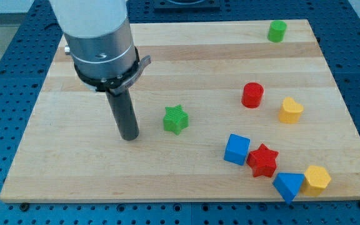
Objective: Push the green star slightly up
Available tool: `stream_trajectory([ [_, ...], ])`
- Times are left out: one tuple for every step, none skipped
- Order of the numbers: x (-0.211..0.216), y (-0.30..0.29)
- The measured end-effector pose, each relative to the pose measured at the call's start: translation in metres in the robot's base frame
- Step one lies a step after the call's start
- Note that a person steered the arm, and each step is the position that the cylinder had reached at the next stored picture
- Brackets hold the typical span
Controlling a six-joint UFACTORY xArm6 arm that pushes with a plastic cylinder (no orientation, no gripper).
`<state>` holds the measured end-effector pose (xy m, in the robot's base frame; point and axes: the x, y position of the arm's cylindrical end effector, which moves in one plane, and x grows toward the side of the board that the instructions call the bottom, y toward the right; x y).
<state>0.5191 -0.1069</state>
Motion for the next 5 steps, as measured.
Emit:
stream_trajectory([
  [0.011,0.015],
  [0.007,0.044],
  [-0.001,0.064],
  [-0.007,0.074],
  [-0.037,0.075],
])
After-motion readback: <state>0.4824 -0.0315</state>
